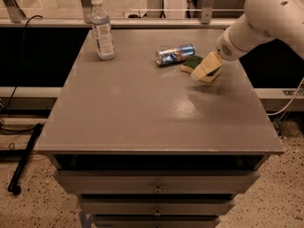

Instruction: Move sponge near redbull can

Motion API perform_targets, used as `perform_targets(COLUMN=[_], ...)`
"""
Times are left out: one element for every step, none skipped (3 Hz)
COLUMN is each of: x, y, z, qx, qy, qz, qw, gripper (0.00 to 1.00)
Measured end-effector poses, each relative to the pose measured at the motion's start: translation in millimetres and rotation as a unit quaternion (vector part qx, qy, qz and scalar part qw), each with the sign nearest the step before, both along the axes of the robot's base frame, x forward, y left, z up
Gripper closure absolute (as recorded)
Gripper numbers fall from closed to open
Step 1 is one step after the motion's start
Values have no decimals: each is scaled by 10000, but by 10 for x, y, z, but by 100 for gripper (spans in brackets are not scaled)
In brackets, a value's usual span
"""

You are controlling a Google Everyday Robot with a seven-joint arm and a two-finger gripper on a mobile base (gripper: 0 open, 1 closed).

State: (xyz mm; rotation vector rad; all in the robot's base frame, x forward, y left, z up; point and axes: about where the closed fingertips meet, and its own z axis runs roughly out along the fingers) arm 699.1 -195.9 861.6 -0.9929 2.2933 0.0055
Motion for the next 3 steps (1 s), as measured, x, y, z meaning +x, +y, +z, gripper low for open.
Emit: perform_targets(x=[-171,-457,-755], y=[-293,-622,-903], z=[289,511,609], qx=[436,914,1232], qy=[-319,-679,-984], qz=[114,353,699], qw=[9985,9929,9850], gripper=[0,0,0])
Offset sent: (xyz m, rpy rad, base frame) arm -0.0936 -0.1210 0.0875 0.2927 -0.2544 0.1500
